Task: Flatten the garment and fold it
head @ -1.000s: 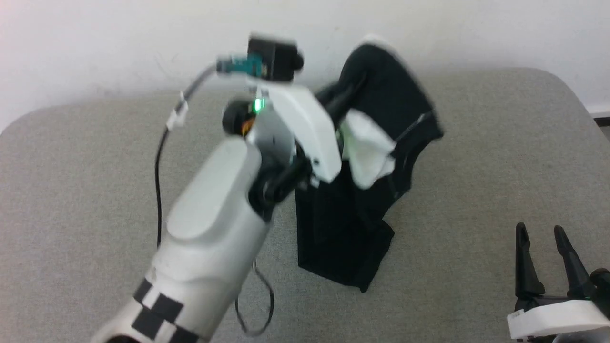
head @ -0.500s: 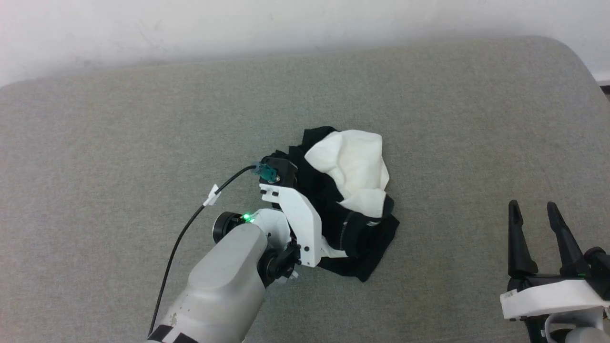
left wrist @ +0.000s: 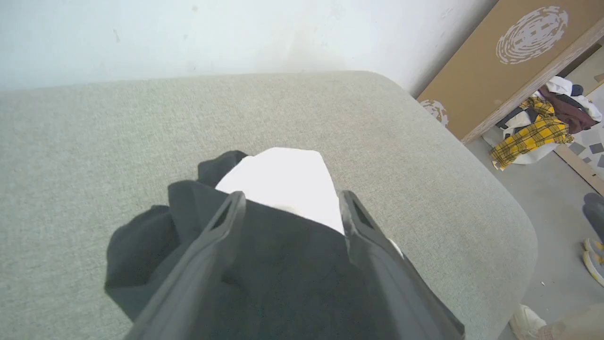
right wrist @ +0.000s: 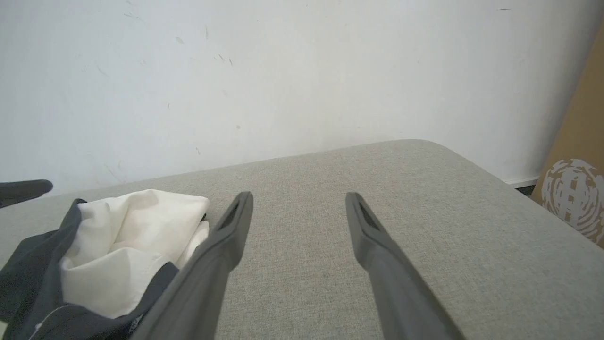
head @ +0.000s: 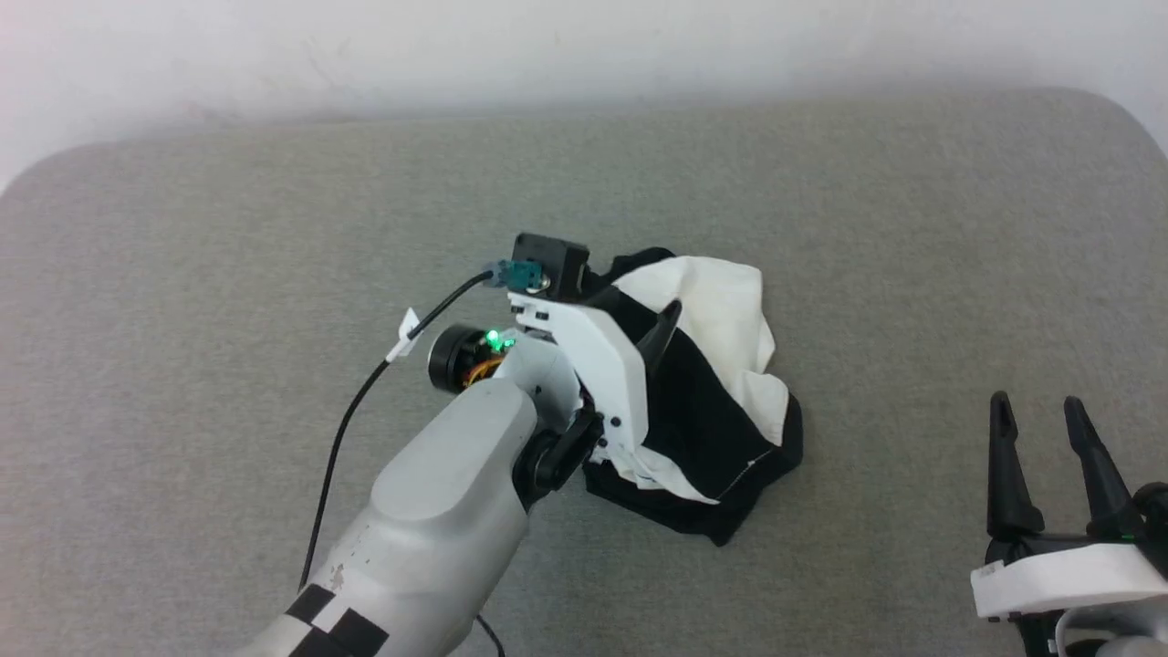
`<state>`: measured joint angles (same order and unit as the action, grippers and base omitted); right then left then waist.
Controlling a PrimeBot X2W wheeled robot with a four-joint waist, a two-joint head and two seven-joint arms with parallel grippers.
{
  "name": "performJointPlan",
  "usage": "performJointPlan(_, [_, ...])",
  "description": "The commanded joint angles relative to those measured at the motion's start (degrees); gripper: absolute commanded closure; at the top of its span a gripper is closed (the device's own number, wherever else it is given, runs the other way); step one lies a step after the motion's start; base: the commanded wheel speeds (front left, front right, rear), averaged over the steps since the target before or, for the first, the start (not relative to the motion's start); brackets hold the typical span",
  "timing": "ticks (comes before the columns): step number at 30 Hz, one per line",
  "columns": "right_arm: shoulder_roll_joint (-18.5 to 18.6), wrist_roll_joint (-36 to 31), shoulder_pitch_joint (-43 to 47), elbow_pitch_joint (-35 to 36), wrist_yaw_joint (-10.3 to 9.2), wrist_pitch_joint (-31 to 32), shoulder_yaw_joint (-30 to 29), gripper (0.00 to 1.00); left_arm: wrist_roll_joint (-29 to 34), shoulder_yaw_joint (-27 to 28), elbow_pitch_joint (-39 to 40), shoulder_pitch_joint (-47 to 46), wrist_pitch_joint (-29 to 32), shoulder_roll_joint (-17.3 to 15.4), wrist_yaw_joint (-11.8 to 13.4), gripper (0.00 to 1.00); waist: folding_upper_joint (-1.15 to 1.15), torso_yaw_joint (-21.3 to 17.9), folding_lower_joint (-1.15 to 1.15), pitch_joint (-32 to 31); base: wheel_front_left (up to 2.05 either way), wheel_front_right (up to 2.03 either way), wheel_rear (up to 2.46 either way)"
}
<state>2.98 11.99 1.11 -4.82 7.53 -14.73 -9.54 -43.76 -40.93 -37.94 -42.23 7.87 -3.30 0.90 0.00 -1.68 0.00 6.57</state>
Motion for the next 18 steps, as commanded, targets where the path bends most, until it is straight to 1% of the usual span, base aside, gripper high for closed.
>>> performJointPlan(1, [-0.11,-0.27,0.6,-0.11,-0.04,-0.27,0.05,0.0,1.16,-0.3,1.52,-0.77,-0.85,-0.73,0.88,0.0,0.0,1.74,0.0,-1.58,0.0,0.0,0.0])
performJointPlan(4, [-0.11,-0.33,1.2,-0.14,-0.04,-0.27,0.07,0.0,4.17,-2.52,4.88,-1.0,-0.05,-2.45,2.31,0.0,0.0,2.76,0.0,-2.24,0.0,0.0,0.0])
performJointPlan(6, [-0.11,-0.4,1.44,-0.16,-0.04,-0.27,0.08,0.0,5.01,-4.38,6.59,-0.31,2.74,-3.26,2.48,0.0,0.0,3.16,0.0,-2.5,0.0,0.0,0.0])
performJointPlan(10, [-0.11,-0.43,1.45,0.0,-0.04,-0.27,-0.03,0.0,4.71,-6.92,8.93,1.84,8.32,-3.75,2.88,0.0,0.0,3.62,0.0,-2.04,0.0,0.0,0.0])
performJointPlan(15, [-0.11,-0.25,0.65,0.03,-0.04,-0.27,0.92,0.0,4.3,-9.58,7.49,3.83,13.66,-3.95,3.04,0.0,0.0,2.75,0.0,-0.53,0.0,0.0,0.0])
performJointPlan(18, [-0.11,-0.04,0.03,-0.12,-0.04,-0.27,1.19,0.0,4.47,-10.1,5.38,4.01,14.55,-4.31,3.37,0.0,0.0,1.71,0.0,0.37,0.0,0.0,0.0])
